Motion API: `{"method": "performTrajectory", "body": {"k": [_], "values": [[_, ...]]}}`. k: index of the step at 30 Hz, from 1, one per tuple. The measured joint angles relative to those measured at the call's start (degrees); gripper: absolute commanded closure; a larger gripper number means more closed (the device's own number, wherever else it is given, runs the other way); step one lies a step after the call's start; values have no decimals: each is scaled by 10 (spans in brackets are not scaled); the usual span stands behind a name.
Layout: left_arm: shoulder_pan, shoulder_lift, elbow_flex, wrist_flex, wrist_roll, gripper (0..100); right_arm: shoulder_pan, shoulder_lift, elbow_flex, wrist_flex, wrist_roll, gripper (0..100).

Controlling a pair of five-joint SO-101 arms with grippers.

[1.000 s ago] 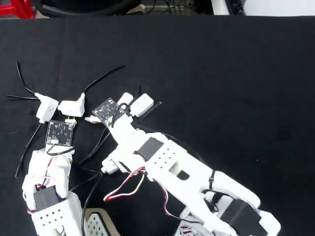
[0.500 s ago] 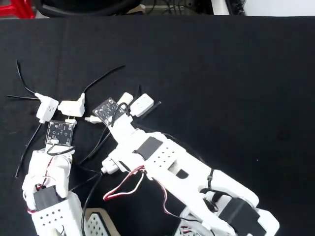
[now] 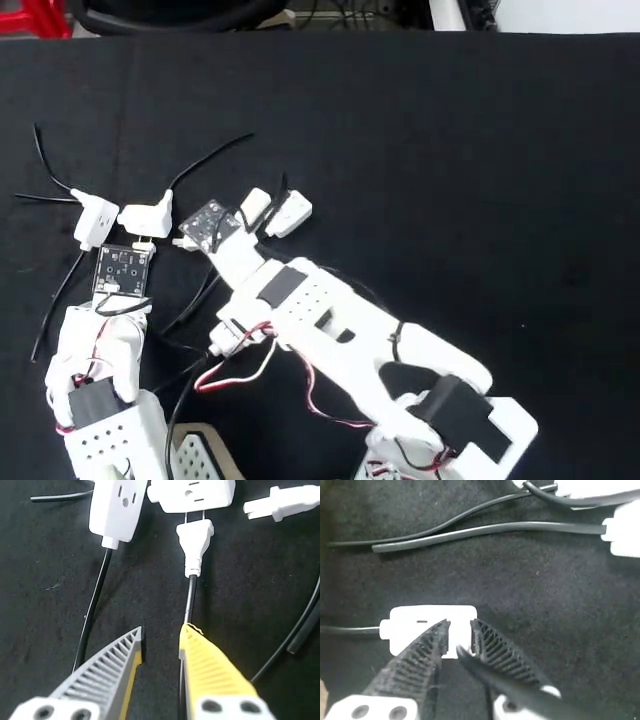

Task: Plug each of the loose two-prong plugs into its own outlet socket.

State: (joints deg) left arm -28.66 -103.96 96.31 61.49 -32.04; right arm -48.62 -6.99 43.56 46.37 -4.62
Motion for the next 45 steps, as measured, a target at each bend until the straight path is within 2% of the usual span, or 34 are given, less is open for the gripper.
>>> {"method": "performTrajectory", "body": {"k": [6,8,14,20,23,26,31,34,40,45], "values": [[0,0,0,0,0,872,-12,17,-18,19,0,642],[0,0,0,0,0,872,-14,19,-32,47,0,604],[1,0,0,0,0,870,-16,-62,-40,164,6,679],[41,0,0,0,0,870,-13,-266,-40,290,47,858],[50,0,0,0,4,869,34,-364,-40,350,63,992],[69,0,-17,22,39,866,127,-428,-40,378,79,972],[176,0,-90,105,56,778,302,-425,-40,366,96,985],[251,-3,-113,130,76,775,372,-382,-40,331,122,982],[365,57,-115,131,78,773,467,-269,-40,216,202,981],[416,200,-146,81,68,776,477,-186,-44,188,212,984]]}}
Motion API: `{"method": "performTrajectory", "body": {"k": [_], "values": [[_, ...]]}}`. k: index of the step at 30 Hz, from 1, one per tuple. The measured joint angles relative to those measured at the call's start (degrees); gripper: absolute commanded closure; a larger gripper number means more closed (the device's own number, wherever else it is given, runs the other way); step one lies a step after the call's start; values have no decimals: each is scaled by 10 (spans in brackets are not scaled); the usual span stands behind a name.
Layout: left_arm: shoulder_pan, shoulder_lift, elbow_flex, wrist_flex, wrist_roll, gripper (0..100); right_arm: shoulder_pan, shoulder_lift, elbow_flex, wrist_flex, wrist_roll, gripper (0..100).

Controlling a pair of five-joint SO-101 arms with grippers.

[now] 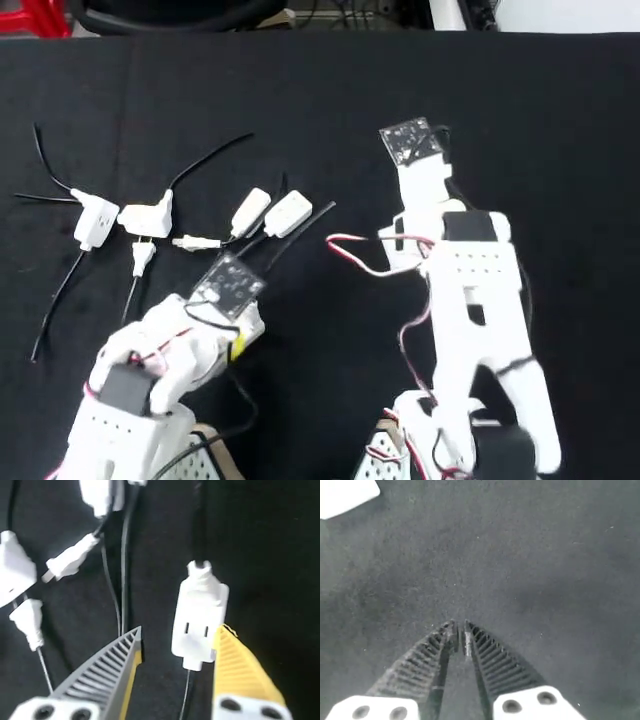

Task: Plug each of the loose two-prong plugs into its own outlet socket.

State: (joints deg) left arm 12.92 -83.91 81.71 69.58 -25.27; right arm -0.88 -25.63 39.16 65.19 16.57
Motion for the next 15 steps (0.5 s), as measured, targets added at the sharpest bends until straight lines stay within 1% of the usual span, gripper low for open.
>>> {"method": "performTrajectory", "body": {"k": [5,11,13,15], "values": [[43,195,-50,-88,0,776,-1,29,-4,-24,0,984],[52,384,-62,-208,0,777,4,34,-4,-29,0,984],[52,430,-74,-227,0,777,4,33,-4,-29,0,984],[53,467,-97,-229,0,777,4,33,-4,-29,0,984]]}}
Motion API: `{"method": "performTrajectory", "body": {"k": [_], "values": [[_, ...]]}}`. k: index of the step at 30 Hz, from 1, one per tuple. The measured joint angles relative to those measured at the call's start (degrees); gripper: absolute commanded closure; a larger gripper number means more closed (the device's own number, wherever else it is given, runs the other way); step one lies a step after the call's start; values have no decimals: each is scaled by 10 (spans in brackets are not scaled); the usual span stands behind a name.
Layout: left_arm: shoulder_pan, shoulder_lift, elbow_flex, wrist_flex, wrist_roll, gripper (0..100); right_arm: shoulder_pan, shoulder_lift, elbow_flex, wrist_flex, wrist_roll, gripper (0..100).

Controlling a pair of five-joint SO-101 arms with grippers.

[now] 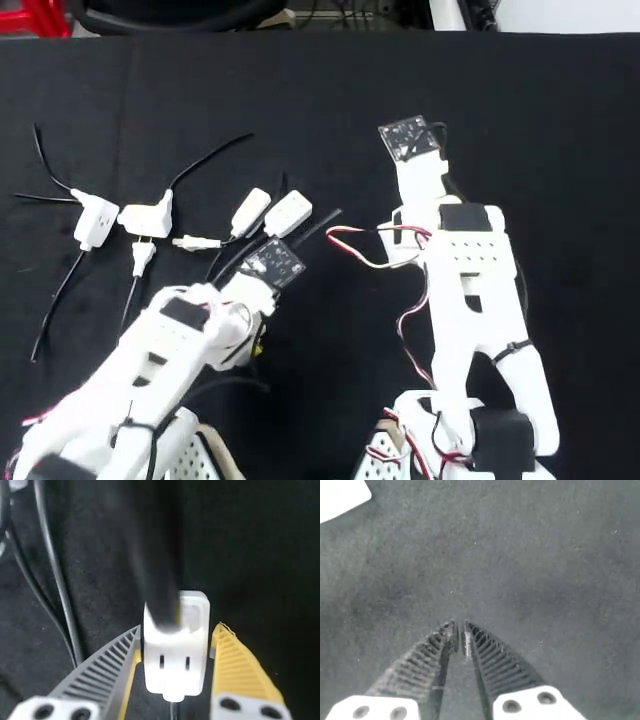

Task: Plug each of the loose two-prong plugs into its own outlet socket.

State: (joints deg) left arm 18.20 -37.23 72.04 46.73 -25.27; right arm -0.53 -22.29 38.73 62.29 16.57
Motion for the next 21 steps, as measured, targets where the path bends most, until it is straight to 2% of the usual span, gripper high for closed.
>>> {"method": "performTrajectory", "body": {"k": [2,7,9,12,15,21], "values": [[0,25,-16,0,0,791,0,0,0,0,0,984],[4,38,-25,1,1,980,0,0,1,-23,0,984],[4,33,-25,7,2,953,0,0,2,-32,0,984],[-1,3,-25,33,1,970,0,0,2,-33,0,984],[-49,-55,-42,69,1,971,0,0,2,-34,0,984],[-208,-160,-114,120,34,971,0,0,2,-36,-7,982]]}}
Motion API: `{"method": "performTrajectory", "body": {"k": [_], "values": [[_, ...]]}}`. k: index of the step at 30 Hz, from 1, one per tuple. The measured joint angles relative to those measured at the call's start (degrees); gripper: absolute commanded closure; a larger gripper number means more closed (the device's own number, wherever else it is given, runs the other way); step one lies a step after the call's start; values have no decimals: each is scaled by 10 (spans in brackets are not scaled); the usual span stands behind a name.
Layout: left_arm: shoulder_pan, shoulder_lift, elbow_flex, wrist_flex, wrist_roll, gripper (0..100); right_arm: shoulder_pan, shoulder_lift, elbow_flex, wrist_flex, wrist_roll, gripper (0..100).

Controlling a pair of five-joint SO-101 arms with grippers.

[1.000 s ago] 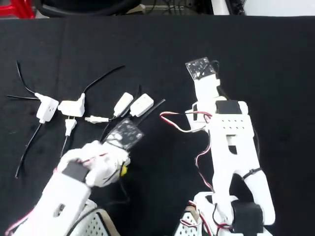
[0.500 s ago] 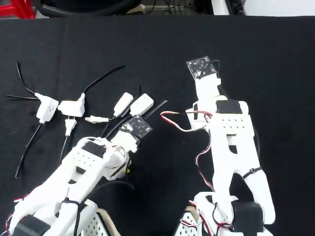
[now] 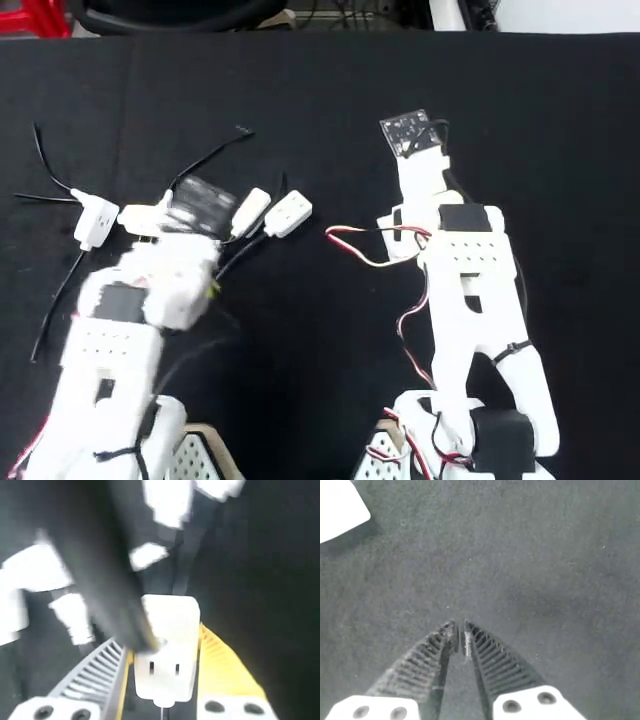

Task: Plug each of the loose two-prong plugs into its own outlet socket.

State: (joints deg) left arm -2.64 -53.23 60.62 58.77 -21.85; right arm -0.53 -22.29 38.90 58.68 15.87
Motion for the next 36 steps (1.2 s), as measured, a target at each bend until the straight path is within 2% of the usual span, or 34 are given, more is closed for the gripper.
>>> {"method": "performTrajectory", "body": {"k": [5,16,21,27,30,33,36], "values": [[-82,47,-84,8,0,970,0,0,0,0,-2,981],[-213,359,-228,8,-38,970,0,0,0,0,-2,980],[-221,461,-272,8,-39,963,-15,0,7,0,11,980],[-222,544,-328,8,-30,791,-81,1,25,0,51,978],[-226,553,-344,8,6,729,-120,1,25,-4,57,929],[-226,553,-348,7,29,725,-158,1,29,-29,55,864],[-228,524,-348,7,35,725,-204,1,51,-80,33,854]]}}
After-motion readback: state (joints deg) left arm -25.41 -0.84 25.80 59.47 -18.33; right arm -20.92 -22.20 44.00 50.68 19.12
